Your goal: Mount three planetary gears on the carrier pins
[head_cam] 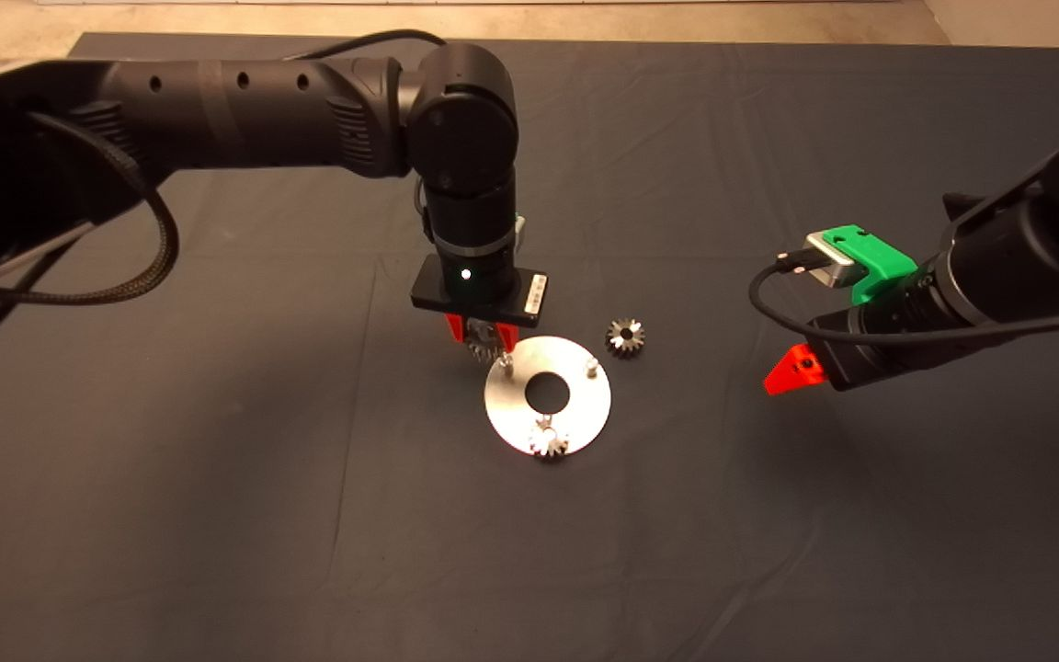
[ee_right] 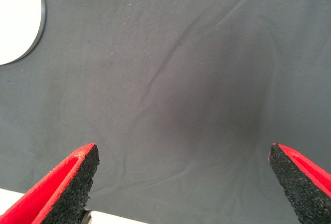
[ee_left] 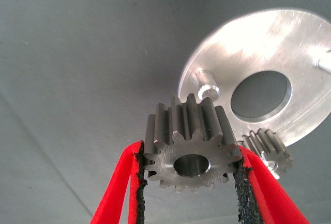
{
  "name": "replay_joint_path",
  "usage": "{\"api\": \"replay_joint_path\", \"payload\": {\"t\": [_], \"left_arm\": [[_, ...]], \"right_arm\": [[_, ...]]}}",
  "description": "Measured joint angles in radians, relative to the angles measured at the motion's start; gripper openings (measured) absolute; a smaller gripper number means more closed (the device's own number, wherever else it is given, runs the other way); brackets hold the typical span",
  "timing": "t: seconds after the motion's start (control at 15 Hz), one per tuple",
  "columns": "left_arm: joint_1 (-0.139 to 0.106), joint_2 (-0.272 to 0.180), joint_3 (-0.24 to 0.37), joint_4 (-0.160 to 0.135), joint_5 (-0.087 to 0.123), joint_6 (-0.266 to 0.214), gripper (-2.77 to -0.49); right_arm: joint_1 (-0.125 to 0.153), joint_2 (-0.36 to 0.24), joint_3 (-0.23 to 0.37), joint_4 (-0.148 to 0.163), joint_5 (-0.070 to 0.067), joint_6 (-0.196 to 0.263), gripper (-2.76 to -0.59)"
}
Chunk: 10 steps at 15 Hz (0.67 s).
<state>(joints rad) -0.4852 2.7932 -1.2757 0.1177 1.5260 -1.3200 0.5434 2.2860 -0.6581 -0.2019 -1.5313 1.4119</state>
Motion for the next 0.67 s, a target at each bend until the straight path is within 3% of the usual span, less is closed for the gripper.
{"api": "replay_joint_path", "payload": {"t": [0.27,0.67], "left_arm": [[0.058,0.011,-0.023,-0.002,0.000,0.000,-2.37],[0.067,0.032,-0.041,-0.001,-0.002,0.001,-2.37]], "right_arm": [[0.000,0.000,0.000,0.000,0.000,0.000,-0.89],[0.000,0.000,0.000,0.000,0.000,0.000,-0.89]]}}
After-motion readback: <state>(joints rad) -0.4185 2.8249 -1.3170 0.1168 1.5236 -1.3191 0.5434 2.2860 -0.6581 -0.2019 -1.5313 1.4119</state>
